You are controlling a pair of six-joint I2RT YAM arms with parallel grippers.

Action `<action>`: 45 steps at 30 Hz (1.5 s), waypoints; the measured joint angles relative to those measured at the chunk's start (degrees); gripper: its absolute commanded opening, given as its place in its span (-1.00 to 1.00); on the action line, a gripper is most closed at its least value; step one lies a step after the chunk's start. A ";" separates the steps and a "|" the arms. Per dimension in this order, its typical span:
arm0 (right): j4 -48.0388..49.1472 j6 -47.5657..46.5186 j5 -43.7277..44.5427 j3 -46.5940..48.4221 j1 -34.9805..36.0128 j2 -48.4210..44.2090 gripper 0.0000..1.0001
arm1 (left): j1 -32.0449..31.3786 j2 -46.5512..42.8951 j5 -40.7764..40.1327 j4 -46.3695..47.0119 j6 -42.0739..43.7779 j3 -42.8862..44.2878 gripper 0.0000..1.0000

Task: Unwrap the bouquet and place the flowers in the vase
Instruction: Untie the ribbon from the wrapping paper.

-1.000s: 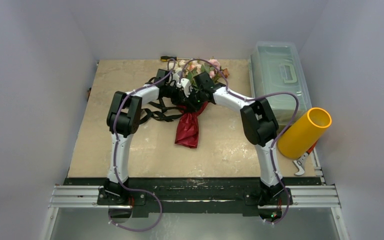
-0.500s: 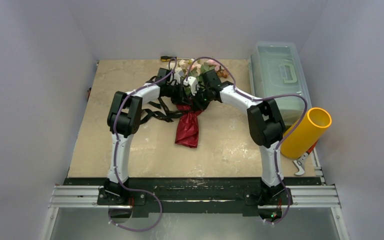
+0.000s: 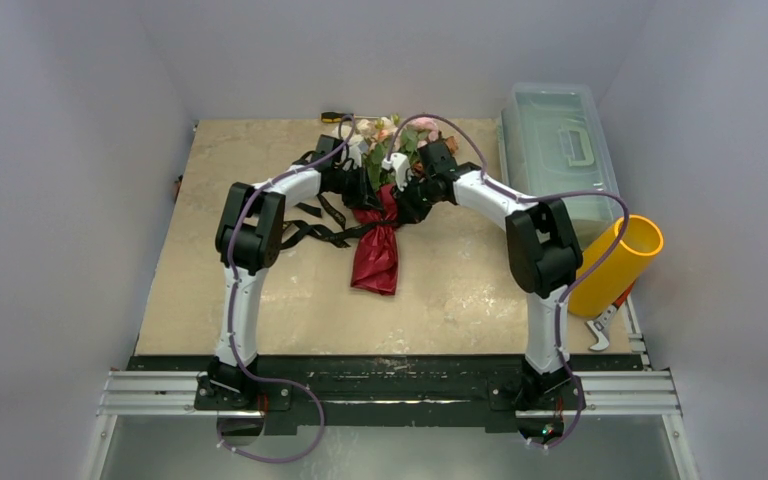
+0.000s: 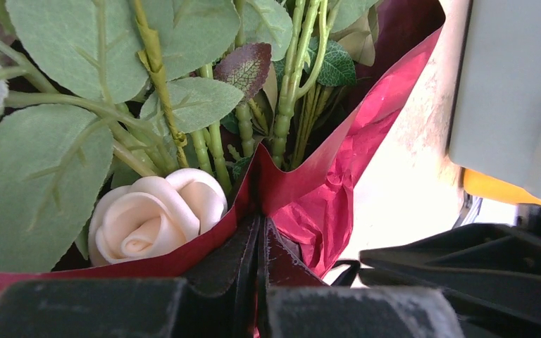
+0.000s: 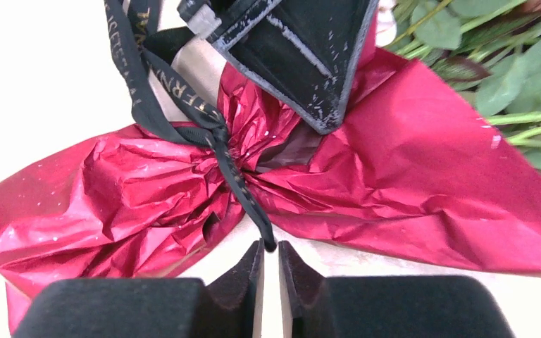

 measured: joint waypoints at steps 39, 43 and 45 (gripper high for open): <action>-2.67 -3.04 -1.27 7.69 2.67 5.22 -1.00 | -0.17 0.02 -1.14 -1.16 1.70 0.52 -1.00; -3.98 -2.21 -1.49 5.77 0.13 2.54 -1.00 | -0.22 0.02 -2.12 -1.90 2.40 0.87 -1.00; -4.66 -2.10 -2.10 4.39 -1.64 1.25 -0.99 | -0.24 0.02 -2.80 -2.38 2.64 1.20 -1.00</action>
